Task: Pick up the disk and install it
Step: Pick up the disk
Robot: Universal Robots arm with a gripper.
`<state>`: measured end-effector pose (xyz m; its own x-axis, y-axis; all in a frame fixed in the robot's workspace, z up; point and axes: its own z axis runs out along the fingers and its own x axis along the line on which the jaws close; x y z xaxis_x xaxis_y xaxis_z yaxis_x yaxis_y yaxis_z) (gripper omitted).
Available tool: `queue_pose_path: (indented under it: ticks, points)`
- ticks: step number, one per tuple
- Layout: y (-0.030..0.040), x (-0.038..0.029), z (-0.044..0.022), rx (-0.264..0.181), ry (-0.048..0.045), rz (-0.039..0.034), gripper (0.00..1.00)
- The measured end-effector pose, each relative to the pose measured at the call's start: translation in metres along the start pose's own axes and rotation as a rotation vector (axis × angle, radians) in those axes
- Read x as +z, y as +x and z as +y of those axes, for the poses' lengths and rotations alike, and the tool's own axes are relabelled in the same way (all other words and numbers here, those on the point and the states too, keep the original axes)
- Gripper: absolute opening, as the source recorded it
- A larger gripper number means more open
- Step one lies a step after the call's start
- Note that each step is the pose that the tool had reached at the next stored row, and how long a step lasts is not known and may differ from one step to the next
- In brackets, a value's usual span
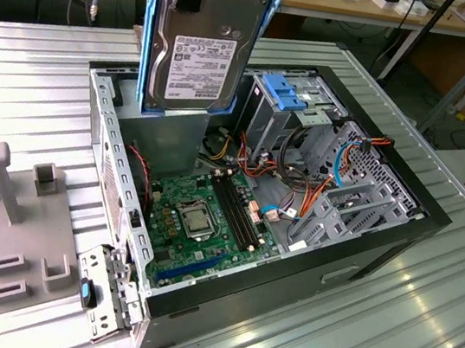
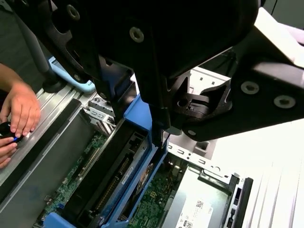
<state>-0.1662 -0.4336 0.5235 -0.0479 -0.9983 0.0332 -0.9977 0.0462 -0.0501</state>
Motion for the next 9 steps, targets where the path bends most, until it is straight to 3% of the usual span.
queue_pose_path:
  ticks: [9]
  points:
    - [0.0147,0.0022,-0.0060,0.002,-0.0001,0.0001,0.37]
